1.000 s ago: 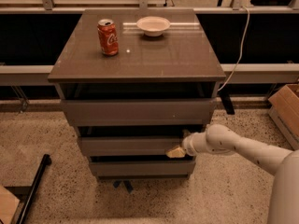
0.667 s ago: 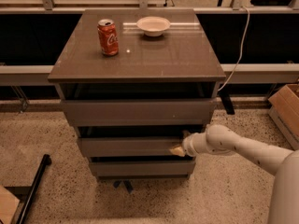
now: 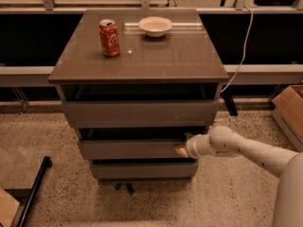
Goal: Open middle drawer
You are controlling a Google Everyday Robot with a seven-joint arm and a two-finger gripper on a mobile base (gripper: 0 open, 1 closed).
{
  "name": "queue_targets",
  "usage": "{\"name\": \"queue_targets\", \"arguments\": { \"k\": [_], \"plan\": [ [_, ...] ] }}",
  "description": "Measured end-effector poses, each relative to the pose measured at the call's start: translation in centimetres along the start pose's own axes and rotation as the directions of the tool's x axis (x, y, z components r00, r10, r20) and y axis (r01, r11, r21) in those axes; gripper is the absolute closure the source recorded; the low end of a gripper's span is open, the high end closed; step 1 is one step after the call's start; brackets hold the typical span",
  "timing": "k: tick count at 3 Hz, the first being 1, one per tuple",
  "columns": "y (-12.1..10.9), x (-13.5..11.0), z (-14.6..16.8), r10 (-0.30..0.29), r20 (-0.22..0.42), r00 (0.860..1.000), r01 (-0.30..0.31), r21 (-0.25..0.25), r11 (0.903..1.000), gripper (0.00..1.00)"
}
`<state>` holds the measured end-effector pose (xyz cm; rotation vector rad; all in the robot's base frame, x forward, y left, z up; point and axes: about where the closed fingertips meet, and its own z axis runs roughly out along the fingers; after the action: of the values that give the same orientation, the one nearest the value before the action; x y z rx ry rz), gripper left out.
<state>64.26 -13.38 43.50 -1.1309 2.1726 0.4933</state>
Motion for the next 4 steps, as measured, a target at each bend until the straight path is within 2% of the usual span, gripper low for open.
{"name": "queue_targets", "arguments": {
  "k": [1,4],
  "plan": [
    [0.01,-0.21,-0.23,0.0,0.0,1.0,0.0,0.0,1.0,0.81],
    [0.01,-0.25,-0.27,0.0,0.0,1.0,0.0,0.0,1.0,0.13]
  ]
}}
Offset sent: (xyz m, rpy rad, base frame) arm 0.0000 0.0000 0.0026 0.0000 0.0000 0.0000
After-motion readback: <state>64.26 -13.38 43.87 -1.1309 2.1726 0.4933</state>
